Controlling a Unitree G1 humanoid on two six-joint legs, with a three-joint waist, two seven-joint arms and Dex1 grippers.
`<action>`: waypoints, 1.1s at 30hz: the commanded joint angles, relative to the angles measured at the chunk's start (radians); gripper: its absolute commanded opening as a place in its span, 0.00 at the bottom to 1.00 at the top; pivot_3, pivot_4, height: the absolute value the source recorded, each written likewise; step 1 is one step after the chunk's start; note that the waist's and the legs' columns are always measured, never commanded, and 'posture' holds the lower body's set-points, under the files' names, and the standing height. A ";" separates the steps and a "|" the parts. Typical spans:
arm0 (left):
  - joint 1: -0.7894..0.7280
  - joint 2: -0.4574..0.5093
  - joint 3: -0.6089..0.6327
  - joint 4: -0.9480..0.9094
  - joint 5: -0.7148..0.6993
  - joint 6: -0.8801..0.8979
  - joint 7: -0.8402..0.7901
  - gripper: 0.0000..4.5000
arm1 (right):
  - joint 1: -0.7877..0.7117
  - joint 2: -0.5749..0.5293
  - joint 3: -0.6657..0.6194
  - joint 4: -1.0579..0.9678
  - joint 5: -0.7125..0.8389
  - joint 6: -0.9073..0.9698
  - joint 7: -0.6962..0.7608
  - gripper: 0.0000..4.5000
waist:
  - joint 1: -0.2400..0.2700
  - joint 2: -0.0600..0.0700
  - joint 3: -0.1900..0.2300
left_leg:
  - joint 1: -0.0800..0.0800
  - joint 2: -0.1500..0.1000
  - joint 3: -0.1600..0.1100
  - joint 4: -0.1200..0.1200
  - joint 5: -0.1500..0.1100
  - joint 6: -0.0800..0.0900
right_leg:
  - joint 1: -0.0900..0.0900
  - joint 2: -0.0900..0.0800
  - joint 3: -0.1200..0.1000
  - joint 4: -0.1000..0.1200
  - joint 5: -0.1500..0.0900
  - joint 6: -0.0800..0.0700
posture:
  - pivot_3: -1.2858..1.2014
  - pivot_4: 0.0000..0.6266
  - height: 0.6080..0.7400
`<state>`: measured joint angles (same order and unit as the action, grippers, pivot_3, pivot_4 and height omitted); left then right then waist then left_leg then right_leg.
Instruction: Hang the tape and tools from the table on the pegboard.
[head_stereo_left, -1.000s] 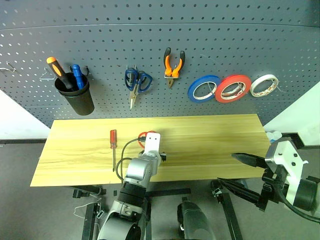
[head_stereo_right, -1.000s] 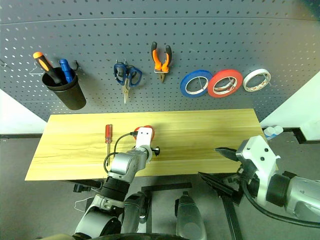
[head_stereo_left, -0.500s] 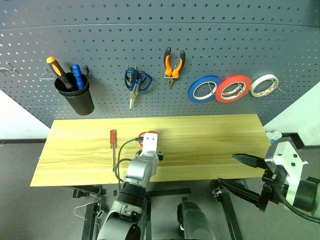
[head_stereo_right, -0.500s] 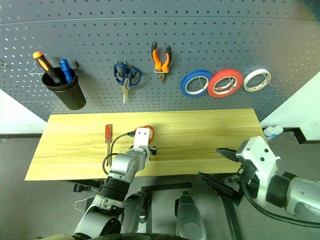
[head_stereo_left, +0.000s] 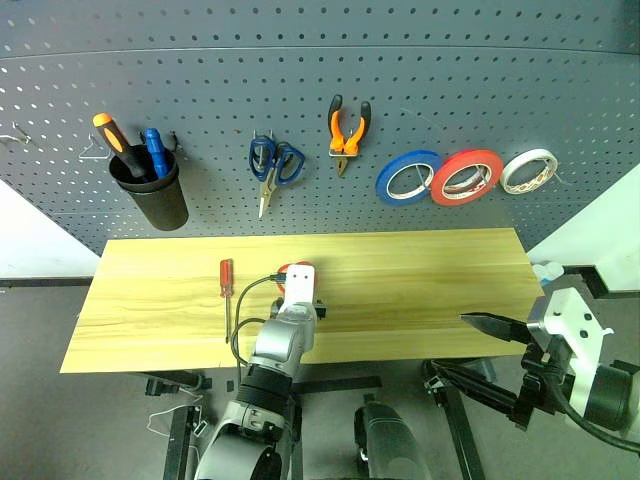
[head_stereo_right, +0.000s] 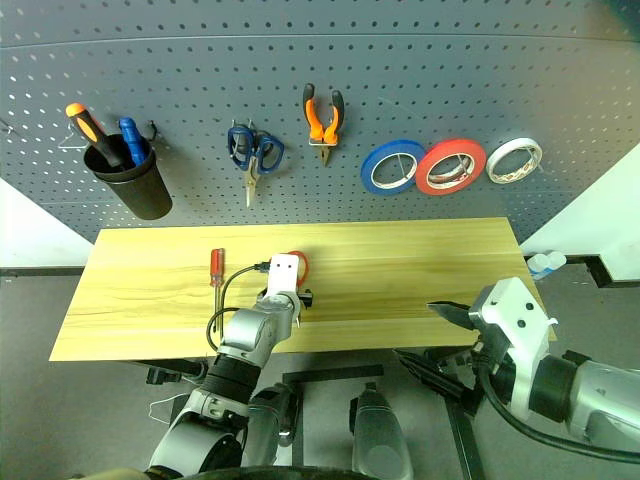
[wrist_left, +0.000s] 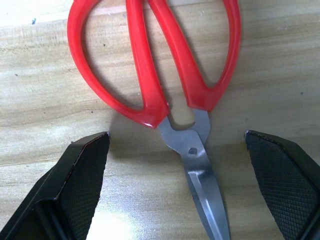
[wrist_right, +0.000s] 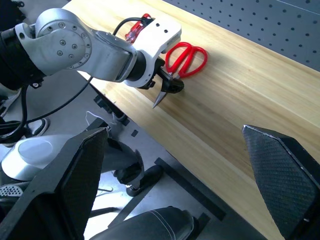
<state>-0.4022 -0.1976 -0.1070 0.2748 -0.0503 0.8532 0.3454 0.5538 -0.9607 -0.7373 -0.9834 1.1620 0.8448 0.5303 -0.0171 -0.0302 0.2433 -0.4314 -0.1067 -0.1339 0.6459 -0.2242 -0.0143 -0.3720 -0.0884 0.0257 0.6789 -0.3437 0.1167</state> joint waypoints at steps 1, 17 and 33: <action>0.051 -0.079 -0.008 0.046 0.017 0.001 0.029 1.00 | 0.005 0.007 -0.021 -0.037 0.025 -0.016 -0.020 1.00 | 0.000 0.000 0.000 | 0.000 0.000 0.000 0.000 0.000 0.000 | 0.000 0.000 0.000 0.000 0.000 0.000 | 0.44 0.42 1.00; 0.093 -0.088 -0.005 -0.002 0.005 0.042 0.077 0.80 | 0.032 0.009 -0.037 -0.035 0.019 -0.026 -0.025 1.00 | -0.001 0.000 0.000 | -0.001 0.000 0.000 -0.002 -0.003 0.005 | 0.003 0.000 0.000 -0.013 0.002 0.003 | 0.44 0.42 1.00; 0.104 -0.094 0.016 -0.021 -0.013 0.059 0.116 0.24 | 0.025 0.003 -0.028 -0.021 0.007 -0.022 -0.023 1.00 | -0.001 0.000 0.000 | -0.005 0.000 0.000 -0.002 -0.004 0.006 | 0.000 -0.001 0.000 -0.014 0.002 0.003 | 0.44 0.43 1.00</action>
<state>-0.4015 -0.2005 -0.1076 0.2511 -0.0567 0.8903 0.4551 0.5810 -0.9592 -0.7518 -0.9979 1.1703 0.8367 0.5045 -0.0177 -0.0302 0.2437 -0.4365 -0.1067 -0.1338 0.6436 -0.2281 -0.0086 -0.3723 -0.0889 0.0255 0.6648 -0.3421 0.1196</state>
